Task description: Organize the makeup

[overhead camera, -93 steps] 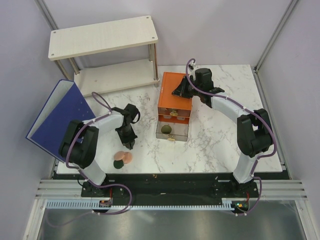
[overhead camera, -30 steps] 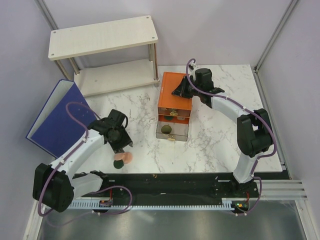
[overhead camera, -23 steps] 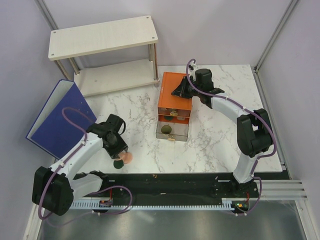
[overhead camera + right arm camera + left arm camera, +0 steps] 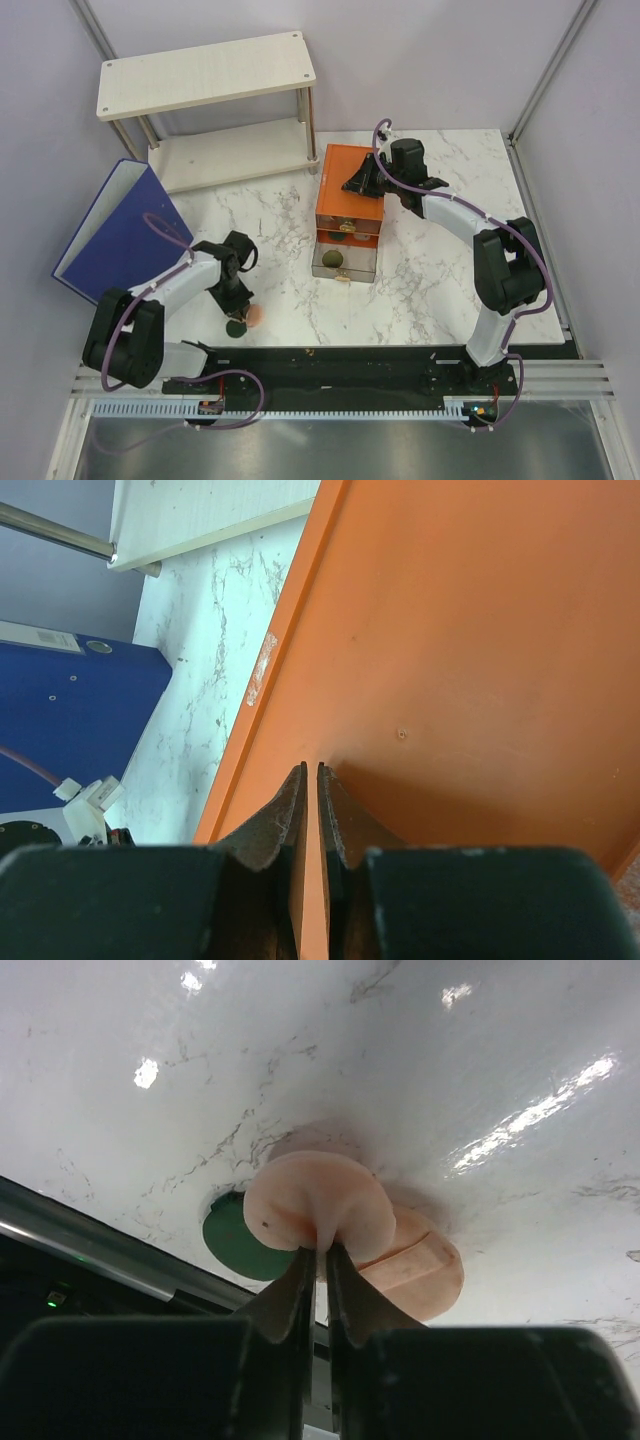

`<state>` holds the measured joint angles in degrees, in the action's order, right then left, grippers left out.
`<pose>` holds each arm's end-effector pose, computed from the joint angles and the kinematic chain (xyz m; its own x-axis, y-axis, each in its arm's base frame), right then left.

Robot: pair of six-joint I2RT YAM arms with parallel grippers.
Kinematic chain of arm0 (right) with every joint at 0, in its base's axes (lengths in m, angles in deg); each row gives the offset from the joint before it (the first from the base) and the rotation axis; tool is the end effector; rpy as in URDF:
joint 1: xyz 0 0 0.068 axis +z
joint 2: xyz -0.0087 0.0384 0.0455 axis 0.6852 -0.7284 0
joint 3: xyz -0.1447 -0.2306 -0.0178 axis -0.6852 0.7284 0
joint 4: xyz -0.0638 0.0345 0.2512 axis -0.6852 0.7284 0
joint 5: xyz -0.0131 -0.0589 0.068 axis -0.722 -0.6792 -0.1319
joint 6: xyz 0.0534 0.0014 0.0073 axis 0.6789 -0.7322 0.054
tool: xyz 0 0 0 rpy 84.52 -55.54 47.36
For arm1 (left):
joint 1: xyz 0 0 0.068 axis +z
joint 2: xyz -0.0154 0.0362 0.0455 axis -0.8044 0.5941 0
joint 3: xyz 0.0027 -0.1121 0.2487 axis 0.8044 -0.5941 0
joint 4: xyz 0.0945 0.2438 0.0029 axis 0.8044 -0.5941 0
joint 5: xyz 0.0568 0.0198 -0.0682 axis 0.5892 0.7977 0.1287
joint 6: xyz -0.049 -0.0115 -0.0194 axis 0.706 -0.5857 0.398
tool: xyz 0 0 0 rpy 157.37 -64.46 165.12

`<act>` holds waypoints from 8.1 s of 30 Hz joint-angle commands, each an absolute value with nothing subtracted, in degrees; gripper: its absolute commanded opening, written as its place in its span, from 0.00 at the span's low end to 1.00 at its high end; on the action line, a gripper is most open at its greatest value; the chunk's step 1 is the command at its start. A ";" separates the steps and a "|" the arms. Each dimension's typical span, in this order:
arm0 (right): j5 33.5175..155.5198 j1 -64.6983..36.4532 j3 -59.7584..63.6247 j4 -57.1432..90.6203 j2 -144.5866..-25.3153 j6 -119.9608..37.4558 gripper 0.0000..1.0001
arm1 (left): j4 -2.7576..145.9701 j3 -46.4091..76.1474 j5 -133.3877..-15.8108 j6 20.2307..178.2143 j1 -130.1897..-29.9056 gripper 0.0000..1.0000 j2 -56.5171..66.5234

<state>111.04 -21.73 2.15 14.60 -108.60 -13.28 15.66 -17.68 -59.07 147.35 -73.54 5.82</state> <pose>0.3894 0.1693 0.2516 -0.7392 0.2681 -0.6178 -0.3042 0.6854 0.6615 0.1788 -0.0603 0.1627 -0.7677 -0.6322 -0.1052 -0.6398 0.7653 0.0705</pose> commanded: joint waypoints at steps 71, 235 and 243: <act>110.52 -21.72 5.85 19.66 -109.69 -14.41 0.17 | 17.20 -10.36 -62.99 141.78 -79.48 0.40 8.96; 112.37 -22.42 10.07 17.11 -109.25 -12.65 0.18 | 23.45 22.78 -67.49 133.53 -95.73 0.53 21.72; 112.37 -22.33 10.86 17.11 -109.08 -12.82 0.18 | 27.75 10.03 -60.98 137.46 -99.60 0.58 20.92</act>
